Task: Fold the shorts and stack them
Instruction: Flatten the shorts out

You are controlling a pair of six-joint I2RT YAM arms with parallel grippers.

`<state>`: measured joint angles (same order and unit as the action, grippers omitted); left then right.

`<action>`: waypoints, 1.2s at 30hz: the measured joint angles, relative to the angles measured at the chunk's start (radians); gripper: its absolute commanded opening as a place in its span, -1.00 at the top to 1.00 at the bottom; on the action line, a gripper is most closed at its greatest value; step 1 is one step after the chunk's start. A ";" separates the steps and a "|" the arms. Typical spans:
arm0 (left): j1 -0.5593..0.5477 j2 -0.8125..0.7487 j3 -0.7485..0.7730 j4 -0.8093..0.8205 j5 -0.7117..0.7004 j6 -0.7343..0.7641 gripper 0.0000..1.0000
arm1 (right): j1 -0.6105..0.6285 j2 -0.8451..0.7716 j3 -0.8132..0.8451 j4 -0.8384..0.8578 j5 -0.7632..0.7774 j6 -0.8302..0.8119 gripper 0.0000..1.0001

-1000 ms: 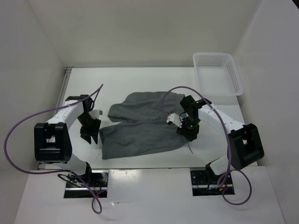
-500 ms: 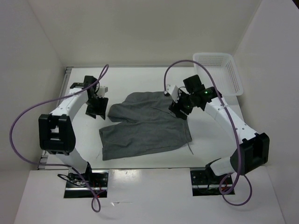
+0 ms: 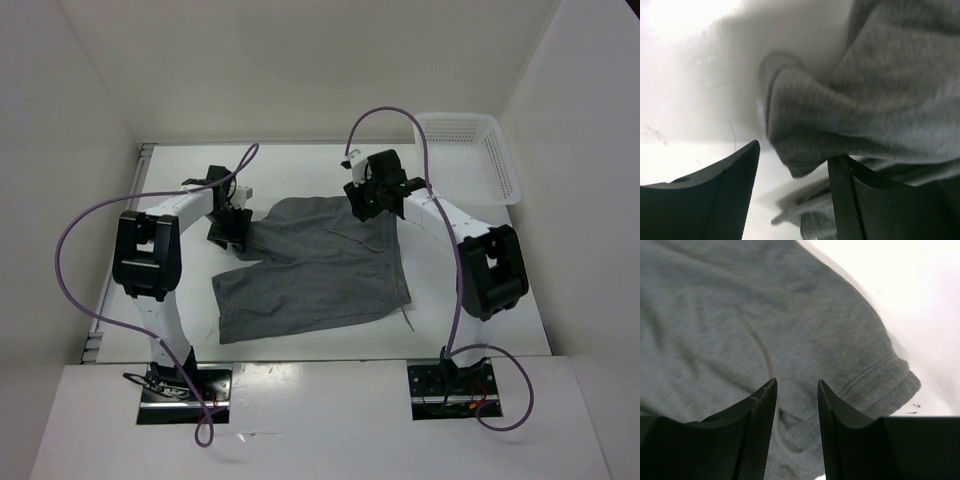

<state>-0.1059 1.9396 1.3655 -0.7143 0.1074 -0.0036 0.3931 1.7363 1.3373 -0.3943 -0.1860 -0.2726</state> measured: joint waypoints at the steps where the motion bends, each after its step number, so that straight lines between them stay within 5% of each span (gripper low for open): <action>1: -0.002 0.006 0.000 0.019 -0.002 0.000 -0.26 | -0.003 0.024 0.000 0.013 0.022 0.016 0.13; 3: -0.010 0.018 0.000 0.049 -0.014 0.000 -0.21 | -0.009 0.057 -0.003 0.044 0.072 0.041 0.13; 15: -0.036 0.030 -0.008 0.167 -0.060 -0.003 0.88 | -0.011 0.091 -0.085 0.198 0.354 0.098 0.13; 23: -0.047 0.031 0.036 0.173 -0.152 -0.001 0.99 | -0.011 0.108 -0.156 0.237 0.398 0.033 0.37; 31: -0.047 -0.029 0.266 0.187 -0.274 0.000 0.99 | -0.011 0.138 -0.186 0.280 0.407 -0.043 0.68; 36: -0.066 -0.079 0.303 0.190 -0.323 0.000 0.99 | -0.011 0.151 -0.186 0.285 0.407 -0.078 0.71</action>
<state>-0.1715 1.8606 1.6688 -0.5240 -0.2153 -0.0040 0.3817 1.8877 1.1511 -0.1093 0.2207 -0.3508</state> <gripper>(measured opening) 0.066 0.147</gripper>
